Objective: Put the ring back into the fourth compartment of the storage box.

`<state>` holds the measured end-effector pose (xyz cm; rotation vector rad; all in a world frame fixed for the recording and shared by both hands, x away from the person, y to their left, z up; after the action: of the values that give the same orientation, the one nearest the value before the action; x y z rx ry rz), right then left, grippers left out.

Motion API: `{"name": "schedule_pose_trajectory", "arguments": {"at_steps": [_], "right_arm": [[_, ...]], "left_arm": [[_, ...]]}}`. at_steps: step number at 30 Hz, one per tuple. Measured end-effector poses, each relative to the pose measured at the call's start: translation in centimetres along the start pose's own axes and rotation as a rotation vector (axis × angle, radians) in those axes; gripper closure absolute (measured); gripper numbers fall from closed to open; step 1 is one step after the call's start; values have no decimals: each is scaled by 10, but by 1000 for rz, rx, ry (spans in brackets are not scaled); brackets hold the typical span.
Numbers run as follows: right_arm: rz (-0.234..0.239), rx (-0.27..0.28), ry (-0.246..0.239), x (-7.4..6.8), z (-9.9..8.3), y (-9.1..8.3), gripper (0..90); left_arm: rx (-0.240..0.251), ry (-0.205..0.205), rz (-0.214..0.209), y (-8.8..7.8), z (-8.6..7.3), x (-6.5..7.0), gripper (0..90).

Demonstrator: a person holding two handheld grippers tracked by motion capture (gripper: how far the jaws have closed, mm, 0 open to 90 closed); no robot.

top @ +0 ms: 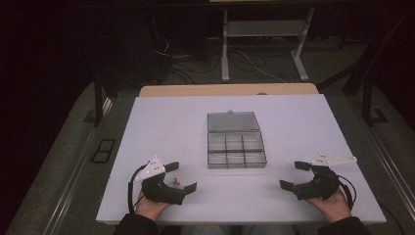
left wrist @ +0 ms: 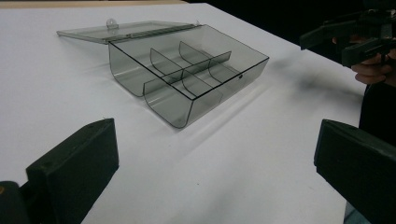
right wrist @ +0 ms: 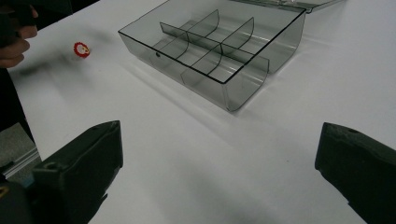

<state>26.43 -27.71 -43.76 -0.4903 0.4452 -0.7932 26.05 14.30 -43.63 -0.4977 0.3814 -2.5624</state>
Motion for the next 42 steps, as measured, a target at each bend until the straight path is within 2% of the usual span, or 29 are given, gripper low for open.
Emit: {"name": "schedule_pose_trajectory", "arguments": {"at_steps": [10,19,24,32,42], "right_arm": [[9,-7,-6,0,-1,-1,4],[8,-9,-9,0,-1,0,4],[8,-8,-10,0,-1,-1,4],[2,-8,-6,2,-1,-2,4],[-2,-9,-3,2,-2,-3,4]], "left_arm": [[1,-12,8,-3,2,0,0],[-10,-12,4,-7,11,4,0],[-45,5,8,-9,15,4,0],[-79,-17,17,-13,16,-6,0],[-134,-12,35,-17,24,-20,0]]}}
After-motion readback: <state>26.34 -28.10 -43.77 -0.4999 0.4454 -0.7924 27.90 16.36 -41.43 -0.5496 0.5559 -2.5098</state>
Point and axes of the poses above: each handheld gripper's, and its own axes: y roughly forward along the jaws, z roughly out of its top, x roughly to its right, the point moved 3 cm from there along y, roughly forward along the jaws, and after that the axes turned 6 degrees about -z, right-handed, at the moved point
